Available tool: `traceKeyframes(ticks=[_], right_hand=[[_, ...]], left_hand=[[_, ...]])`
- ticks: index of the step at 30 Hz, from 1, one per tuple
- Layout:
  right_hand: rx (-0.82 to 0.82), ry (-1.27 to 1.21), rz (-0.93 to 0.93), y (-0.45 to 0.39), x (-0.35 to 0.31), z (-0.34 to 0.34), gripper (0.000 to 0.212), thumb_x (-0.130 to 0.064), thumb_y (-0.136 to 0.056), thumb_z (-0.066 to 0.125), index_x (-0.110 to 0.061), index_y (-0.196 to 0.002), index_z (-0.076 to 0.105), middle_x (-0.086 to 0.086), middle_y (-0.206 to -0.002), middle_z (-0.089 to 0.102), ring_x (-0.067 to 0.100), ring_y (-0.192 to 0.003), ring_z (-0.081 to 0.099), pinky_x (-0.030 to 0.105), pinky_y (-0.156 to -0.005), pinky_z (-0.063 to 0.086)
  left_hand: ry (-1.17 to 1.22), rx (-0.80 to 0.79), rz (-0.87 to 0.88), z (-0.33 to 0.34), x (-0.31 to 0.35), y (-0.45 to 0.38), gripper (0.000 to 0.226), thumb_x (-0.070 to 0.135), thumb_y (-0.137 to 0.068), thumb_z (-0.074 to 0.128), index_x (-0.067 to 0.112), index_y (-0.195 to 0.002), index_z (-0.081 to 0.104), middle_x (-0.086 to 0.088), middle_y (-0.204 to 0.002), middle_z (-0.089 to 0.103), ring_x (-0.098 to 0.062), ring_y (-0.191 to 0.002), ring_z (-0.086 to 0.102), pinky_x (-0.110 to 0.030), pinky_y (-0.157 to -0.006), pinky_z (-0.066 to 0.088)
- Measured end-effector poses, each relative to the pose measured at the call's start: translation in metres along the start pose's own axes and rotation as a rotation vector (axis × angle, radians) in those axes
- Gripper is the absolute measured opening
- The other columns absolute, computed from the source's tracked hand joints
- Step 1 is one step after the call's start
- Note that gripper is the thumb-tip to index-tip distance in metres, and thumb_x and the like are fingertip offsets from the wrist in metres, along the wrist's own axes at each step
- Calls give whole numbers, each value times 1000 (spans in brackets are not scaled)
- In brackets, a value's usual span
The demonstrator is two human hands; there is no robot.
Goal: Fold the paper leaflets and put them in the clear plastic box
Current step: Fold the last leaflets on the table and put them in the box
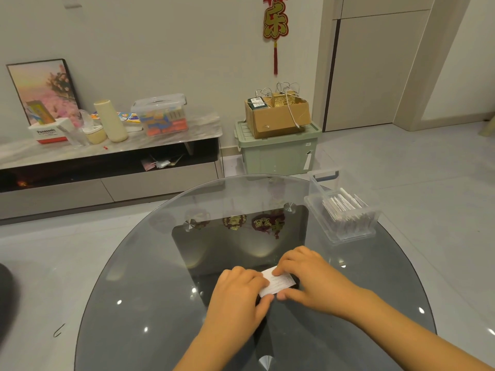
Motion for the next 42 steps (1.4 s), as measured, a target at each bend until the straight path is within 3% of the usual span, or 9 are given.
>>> traceKeyframes(ticks=[5,9,15,19,26,32,36,38,42], right_hand=[[77,74,-54,3,-5,-5,31,-36,-94,47,-27,-121,61,-7,-113,61,16,-106,49,29,-94,37],[187,24,-39,7,-5,-15,27,-28,-95,47,-31,-113,67,-7,-99,66,16,-94,52,23,-79,38],[107,-41,17,18,-1,-33,26,-29,-96,48,-29,-112,68,-7,-99,58,8,-95,48,23,-80,42],[102,-38,81,23,5,-50,27,-35,-96,46,-21,-101,69,-5,-94,59,11,-86,54,30,-79,46],[290,-111,178,30,23,-81,23,-29,-95,49,-20,-101,69,-4,-88,64,14,-84,57,29,-75,45],[529,-202,320,35,50,-104,10,-26,-90,60,-24,-96,67,-18,-65,54,6,-65,54,30,-67,50],[733,-235,399,39,67,-118,7,-26,-89,61,-21,-93,66,-11,-66,60,8,-63,57,30,-61,51],[825,-222,445,41,79,-124,7,-25,-90,61,-20,-92,64,-8,-69,61,10,-64,58,31,-61,52],[905,-192,560,42,98,-129,9,-22,-92,58,-14,-94,63,-1,-75,65,19,-69,60,33,-63,50]], left_hand=[[30,69,-61,-8,-1,-2,23,33,-83,47,28,-66,61,14,-61,56,-5,-59,47,-18,-60,33],[231,98,-181,-17,-2,-5,14,34,-86,51,32,-82,64,18,-77,60,-1,-69,53,-16,-67,38],[612,74,-418,-27,11,-9,14,14,-85,67,27,-79,71,11,-74,66,-2,-67,57,-11,-63,43],[442,97,-313,-35,22,-33,10,21,-88,62,27,-83,68,14,-81,65,-5,-77,58,-20,-74,47],[370,111,-199,-43,40,-92,12,19,-89,59,24,-84,69,12,-85,67,-7,-81,59,-26,-78,47],[503,149,-125,-42,57,-142,12,11,-88,60,18,-89,71,7,-90,69,-4,-79,58,-12,-73,43],[632,166,-87,-38,69,-165,28,15,-90,60,22,-118,58,11,-105,55,3,-89,54,-3,-78,42],[651,135,-97,-27,75,-179,28,19,-92,56,21,-120,53,12,-108,51,3,-93,52,-3,-81,41],[470,-5,13,-4,82,-199,28,27,-95,38,22,-109,61,11,-111,59,-4,-109,49,-21,-101,25]])
Point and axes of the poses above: each hand's wrist, its own y-axis away from the middle knuckle, its own z-axis out of the palm, x = y × z, the point moved 4 cm from there along -y, towards the middle knuckle
